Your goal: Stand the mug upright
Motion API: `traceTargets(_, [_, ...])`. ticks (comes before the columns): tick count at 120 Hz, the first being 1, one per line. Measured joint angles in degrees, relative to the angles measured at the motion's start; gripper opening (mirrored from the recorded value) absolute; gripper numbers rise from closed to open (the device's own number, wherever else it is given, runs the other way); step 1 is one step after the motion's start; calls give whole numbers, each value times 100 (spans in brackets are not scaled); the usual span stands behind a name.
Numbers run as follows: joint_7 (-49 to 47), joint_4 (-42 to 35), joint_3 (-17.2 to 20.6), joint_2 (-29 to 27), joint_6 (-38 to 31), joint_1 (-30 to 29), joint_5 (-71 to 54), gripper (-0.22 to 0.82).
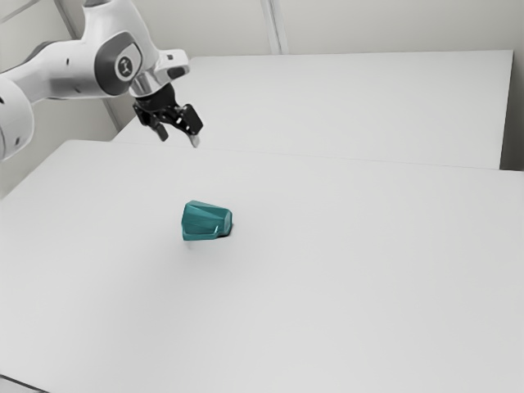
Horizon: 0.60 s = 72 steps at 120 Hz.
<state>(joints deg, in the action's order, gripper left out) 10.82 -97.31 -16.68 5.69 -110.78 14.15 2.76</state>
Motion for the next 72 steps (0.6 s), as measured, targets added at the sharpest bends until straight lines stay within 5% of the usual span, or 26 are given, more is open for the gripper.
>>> traceTargets(32, [264,-1395,-462,-1181,-31,-168,593,60])
traceTargets(46, [360,-1974,-484,-1339,-26,-995,1069,60])
traceTargets(72, [506,-2641,-472,-1065,-14,-1421,2125,60])
